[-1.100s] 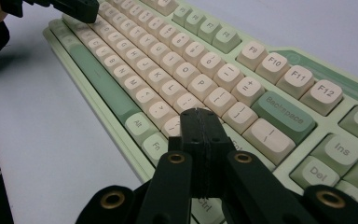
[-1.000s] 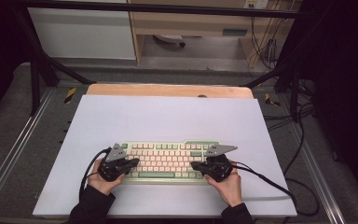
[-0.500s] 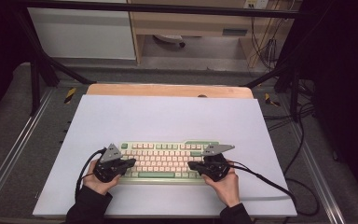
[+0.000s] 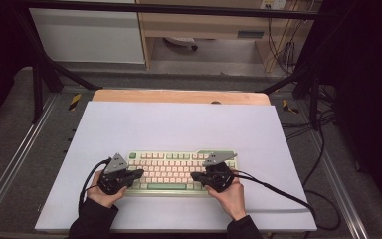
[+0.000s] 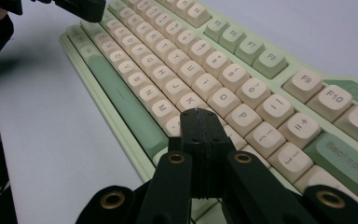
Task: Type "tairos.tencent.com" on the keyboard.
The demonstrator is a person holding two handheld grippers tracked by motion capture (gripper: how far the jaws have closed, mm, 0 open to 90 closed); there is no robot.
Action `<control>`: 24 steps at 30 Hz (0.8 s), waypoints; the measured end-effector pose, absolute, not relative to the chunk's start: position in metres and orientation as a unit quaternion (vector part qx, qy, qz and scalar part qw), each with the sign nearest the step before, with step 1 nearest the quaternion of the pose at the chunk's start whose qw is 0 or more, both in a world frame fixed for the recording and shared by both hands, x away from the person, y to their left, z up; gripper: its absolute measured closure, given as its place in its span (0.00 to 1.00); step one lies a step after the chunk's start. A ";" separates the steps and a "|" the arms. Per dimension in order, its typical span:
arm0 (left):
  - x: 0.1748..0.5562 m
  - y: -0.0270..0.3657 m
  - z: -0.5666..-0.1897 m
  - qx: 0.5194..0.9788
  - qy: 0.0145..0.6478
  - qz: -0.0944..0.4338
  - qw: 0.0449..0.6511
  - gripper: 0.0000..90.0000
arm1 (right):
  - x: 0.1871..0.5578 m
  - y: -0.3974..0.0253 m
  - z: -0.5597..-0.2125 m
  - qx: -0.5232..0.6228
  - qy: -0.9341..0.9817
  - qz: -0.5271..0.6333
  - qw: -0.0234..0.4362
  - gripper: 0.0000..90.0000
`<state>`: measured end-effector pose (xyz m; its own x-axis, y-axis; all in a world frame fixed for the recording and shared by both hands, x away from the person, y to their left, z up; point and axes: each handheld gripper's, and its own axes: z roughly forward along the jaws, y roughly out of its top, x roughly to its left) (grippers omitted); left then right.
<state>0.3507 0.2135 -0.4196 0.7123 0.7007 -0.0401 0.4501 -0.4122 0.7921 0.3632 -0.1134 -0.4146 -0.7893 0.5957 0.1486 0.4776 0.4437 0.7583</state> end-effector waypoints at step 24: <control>0.351 0.214 -0.420 0.827 0.349 0.150 0.416 1.00 | 0.366 -0.104 -0.427 0.312 0.858 0.403 0.064 1.00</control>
